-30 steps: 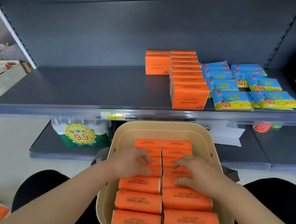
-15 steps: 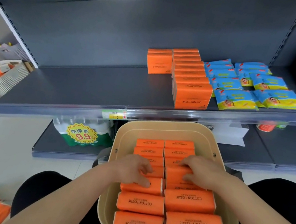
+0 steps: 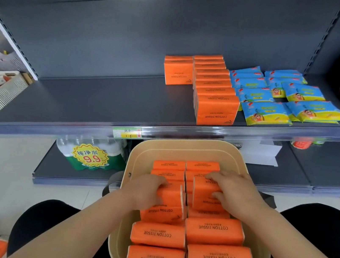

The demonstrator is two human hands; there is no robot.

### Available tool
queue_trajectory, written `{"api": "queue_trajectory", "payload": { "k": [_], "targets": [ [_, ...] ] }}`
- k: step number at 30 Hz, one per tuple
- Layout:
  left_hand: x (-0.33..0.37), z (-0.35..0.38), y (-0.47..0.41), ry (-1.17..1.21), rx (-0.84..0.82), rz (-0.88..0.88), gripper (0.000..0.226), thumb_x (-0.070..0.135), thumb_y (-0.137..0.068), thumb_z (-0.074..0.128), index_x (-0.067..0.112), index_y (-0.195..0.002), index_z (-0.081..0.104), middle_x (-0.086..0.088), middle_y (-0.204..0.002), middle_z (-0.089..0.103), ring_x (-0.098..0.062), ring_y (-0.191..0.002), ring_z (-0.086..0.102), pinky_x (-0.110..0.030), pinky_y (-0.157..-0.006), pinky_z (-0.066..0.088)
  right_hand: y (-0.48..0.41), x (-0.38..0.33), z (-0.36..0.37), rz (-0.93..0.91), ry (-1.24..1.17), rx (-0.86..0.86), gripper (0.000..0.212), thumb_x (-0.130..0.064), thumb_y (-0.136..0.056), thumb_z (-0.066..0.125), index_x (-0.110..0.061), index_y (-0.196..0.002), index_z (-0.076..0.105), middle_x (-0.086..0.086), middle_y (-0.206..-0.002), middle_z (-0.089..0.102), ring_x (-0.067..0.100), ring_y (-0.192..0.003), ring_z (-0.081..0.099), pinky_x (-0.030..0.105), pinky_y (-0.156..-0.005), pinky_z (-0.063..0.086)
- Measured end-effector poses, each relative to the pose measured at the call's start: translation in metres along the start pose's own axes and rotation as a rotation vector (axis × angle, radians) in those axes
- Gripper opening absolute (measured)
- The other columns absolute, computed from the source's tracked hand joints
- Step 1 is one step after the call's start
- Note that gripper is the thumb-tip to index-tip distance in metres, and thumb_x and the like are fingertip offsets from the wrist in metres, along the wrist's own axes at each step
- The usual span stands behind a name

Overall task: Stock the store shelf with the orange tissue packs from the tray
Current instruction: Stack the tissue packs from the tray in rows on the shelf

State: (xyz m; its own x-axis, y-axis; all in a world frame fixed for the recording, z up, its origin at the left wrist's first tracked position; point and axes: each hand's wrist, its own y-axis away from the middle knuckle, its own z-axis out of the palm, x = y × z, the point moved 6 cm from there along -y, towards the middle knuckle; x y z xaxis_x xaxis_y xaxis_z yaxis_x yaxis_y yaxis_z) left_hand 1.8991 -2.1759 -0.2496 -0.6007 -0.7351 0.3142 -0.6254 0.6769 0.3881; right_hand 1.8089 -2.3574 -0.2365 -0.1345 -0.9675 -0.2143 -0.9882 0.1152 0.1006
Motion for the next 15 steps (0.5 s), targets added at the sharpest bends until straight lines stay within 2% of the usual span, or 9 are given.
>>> {"api": "queue_trajectory", "payload": {
  "k": [2, 7, 11, 15],
  "targets": [
    [-0.002, -0.013, 0.002, 0.049, 0.093, -0.031, 0.043, 0.021, -0.088, 0.061, 0.02, -0.13, 0.05, -0.001, -0.125, 0.058, -0.02, -0.112, 0.055, -0.03, -0.091, 0.045, 0.001, 0.0, -0.006, 0.0, -0.013, 0.046, 0.044, -0.034, -0.091, 0.055, -0.038, -0.133, 0.041, -0.013, -0.13, 0.051, 0.012, -0.123, 0.044, 0.036, -0.102, 0.029],
    [-0.004, -0.072, 0.01, 0.165, 0.43, -0.031, 0.04, 0.023, -0.087, 0.063, 0.025, -0.125, 0.051, 0.007, -0.109, 0.06, -0.01, -0.092, 0.055, -0.026, -0.075, 0.043, -0.005, -0.003, -0.043, -0.014, 0.027, 0.184, 0.045, -0.034, -0.093, 0.052, -0.038, -0.135, 0.04, -0.014, -0.13, 0.05, 0.011, -0.125, 0.042, 0.034, -0.101, 0.027],
    [-0.012, -0.122, 0.007, 0.176, 0.604, -0.057, 0.041, 0.021, -0.084, 0.067, 0.024, -0.123, 0.054, 0.002, -0.112, 0.062, -0.02, -0.101, 0.058, -0.032, -0.082, 0.046, -0.02, -0.007, -0.092, -0.02, 0.034, 0.355, 0.046, -0.03, -0.09, 0.058, -0.035, -0.134, 0.046, -0.009, -0.13, 0.053, 0.017, -0.123, 0.046, 0.038, -0.097, 0.03],
    [-0.017, -0.165, -0.004, 0.114, 0.713, -0.077, 0.041, 0.018, -0.083, 0.066, 0.022, -0.122, 0.055, -0.002, -0.114, 0.061, -0.024, -0.104, 0.057, -0.032, -0.079, 0.043, -0.04, -0.01, -0.142, -0.025, 0.056, 0.53, 0.046, -0.026, -0.085, 0.065, -0.029, -0.129, 0.053, -0.002, -0.122, 0.06, 0.025, -0.115, 0.052, 0.042, -0.09, 0.033]
  ]
}}
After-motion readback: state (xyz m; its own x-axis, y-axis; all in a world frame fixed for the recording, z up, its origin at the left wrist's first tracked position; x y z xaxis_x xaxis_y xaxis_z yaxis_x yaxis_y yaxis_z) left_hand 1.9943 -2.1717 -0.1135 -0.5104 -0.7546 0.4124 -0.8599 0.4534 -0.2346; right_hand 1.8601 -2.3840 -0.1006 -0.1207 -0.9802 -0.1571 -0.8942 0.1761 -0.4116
